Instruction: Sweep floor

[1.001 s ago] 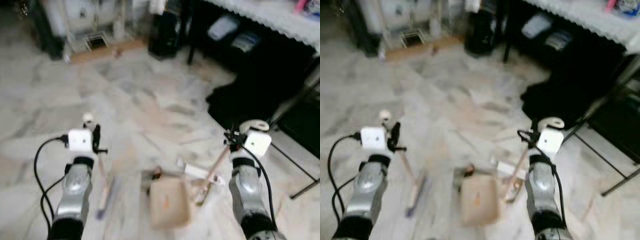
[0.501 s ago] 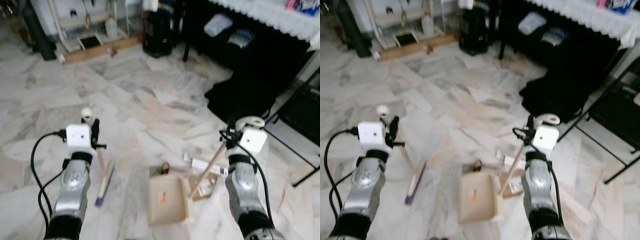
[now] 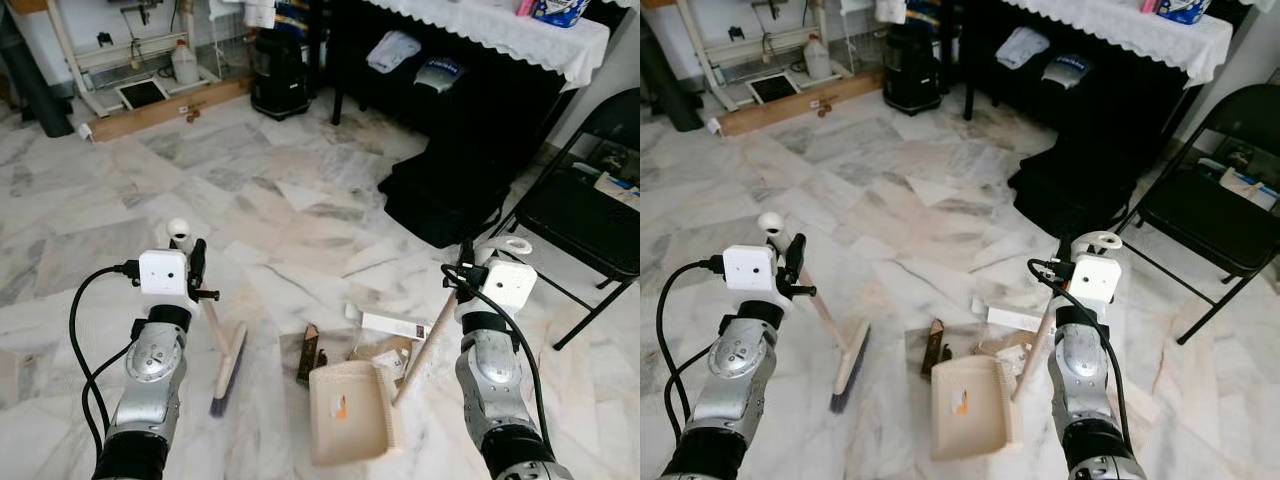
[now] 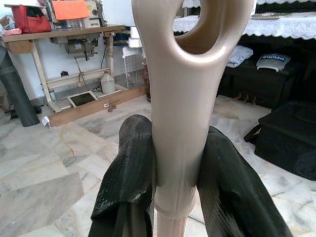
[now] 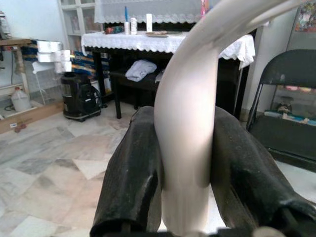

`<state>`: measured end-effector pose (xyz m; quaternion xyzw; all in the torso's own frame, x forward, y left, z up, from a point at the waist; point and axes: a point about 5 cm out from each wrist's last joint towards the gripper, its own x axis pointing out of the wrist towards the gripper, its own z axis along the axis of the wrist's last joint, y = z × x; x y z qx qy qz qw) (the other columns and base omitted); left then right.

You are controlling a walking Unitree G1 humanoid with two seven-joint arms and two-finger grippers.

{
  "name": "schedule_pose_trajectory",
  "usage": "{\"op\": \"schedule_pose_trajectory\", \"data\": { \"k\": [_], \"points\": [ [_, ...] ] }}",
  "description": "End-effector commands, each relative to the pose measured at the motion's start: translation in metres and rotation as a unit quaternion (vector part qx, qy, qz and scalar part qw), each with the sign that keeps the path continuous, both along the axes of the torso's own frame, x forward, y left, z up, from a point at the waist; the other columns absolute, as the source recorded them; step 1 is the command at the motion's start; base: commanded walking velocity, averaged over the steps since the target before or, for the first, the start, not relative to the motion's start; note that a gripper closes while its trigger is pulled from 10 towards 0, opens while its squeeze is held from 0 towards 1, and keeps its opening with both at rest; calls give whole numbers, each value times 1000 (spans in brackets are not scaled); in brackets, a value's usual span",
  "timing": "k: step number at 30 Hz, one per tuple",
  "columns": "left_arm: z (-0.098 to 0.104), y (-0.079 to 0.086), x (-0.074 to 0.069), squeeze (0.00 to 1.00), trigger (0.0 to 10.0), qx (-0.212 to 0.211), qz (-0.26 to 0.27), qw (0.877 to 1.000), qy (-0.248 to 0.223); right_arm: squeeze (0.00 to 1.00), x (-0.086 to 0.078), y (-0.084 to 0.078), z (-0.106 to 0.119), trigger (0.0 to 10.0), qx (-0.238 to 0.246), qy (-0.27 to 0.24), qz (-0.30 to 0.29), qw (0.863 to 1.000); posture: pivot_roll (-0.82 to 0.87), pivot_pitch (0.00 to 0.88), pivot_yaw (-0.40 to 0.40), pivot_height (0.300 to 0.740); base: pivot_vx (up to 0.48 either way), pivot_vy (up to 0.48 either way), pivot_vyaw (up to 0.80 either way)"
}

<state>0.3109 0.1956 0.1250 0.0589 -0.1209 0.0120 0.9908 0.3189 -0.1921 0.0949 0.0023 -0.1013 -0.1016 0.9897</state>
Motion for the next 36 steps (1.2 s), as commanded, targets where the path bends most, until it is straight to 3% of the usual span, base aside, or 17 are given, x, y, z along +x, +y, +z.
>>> {"op": "schedule_pose_trajectory", "data": {
  "k": [1,29,36],
  "points": [
    [10,-1,1,0,10000,5,-3,1000,-22,0,3,0,10,10000,-3,-25,-1,1000,102,114,-60,740,292,0,0],
    [10,-2,1,0,10000,4,-4,1000,-23,0,2,-2,9,10000,-2,-19,-4,1000,99,117,-62,740,300,0,0],
    [9,-3,1,0,10000,4,-5,1000,-22,0,1,-5,7,10000,-6,-14,-7,1000,95,116,-62,740,0,0,0]
  ]
}}
